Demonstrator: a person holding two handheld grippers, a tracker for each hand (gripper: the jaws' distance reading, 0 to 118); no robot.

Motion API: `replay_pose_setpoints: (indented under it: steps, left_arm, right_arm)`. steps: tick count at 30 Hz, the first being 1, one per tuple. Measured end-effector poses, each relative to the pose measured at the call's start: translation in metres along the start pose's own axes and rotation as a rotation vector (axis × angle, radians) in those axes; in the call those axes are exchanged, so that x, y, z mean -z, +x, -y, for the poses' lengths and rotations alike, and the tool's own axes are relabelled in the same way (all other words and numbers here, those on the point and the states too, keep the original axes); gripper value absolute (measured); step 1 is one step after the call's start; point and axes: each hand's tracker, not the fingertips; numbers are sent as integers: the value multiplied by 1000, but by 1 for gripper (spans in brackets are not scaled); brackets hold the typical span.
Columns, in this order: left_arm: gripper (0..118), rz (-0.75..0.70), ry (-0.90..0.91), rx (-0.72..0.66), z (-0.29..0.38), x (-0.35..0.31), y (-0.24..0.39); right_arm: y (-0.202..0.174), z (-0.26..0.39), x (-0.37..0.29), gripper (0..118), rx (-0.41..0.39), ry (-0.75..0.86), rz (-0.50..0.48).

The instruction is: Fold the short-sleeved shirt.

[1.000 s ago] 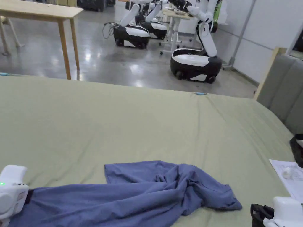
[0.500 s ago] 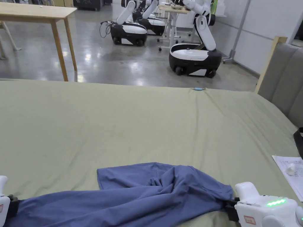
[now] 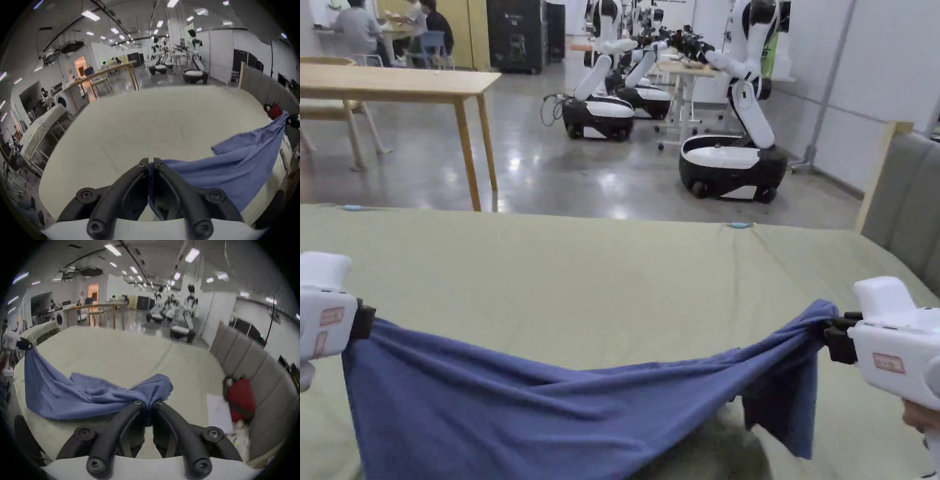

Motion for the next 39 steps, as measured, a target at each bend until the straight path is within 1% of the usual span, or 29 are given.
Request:
replay_pose_setpoints:
  steps: [1, 4, 6, 9, 11, 13, 16, 17, 21, 23, 25, 27, 29, 32, 33, 35, 37, 38, 39]
  left_arm:
    - [2, -10, 28, 6, -14, -6, -5]
    - [2, -42, 129, -9, -60, -33, -16]
    - [2, -48, 180, -44, -92, -42, -27]
    - [2, -64, 263, -60, -138, -55, -38]
    - [2, -75, 315, -70, -166, -62, -42]
    - [2, -81, 380, -90, -189, -64, -42]
    - [2, -74, 390, -80, -215, -65, -40]
    - [2, -72, 385, -78, -224, -54, -43]
    - [2, -75, 372, -61, -226, -25, -38]
    - [2, -87, 337, -56, -213, -1, -35]
    - [2, -104, 307, -58, -193, 18, -23]
    - [2, -100, 290, -80, -173, 37, -17]
    - [2, -93, 265, -97, -155, 44, -9]
    - [2, -80, 243, -121, -130, 51, -8]
    - [2, -68, 237, -133, -123, 47, -7]
    - [2, -40, 227, -146, -103, 39, -9]
    - [2, -17, 197, -116, -79, 28, -9]
    - [2, -7, 184, -106, -63, 22, -9]
    - [2, 4, 158, -96, -44, 17, -9]
  right_arm:
    - [3, -16, -9, 8, 4, 33, 16]
    - [19, -70, -35, 8, 59, 122, 41]
    - [30, -101, -48, 8, 72, 175, 79]
    - [47, -144, -63, 8, 95, 251, 135]
    - [56, -166, -71, 8, 119, 299, 153]
    - [64, -185, -70, 8, 126, 322, 174]
    - [72, -204, -64, 8, 142, 335, 179]
    - [73, -207, -60, 8, 143, 330, 176]
    - [70, -191, -19, 8, 115, 280, 179]
    - [65, -173, 3, 8, 131, 254, 157]
    - [59, -150, 30, 8, 145, 240, 163]
    - [51, -126, 46, 8, 178, 240, 181]
    - [45, -107, 56, 8, 197, 234, 181]
    - [41, -84, 56, 8, 214, 217, 156]
    - [39, -77, 53, 8, 208, 202, 148]
    - [35, -58, 44, 8, 158, 171, 144]
    - [30, -29, 32, 8, 125, 140, 140]
    - [27, -11, 25, 8, 86, 107, 137]
    - [23, 9, 20, 8, 78, 89, 131]
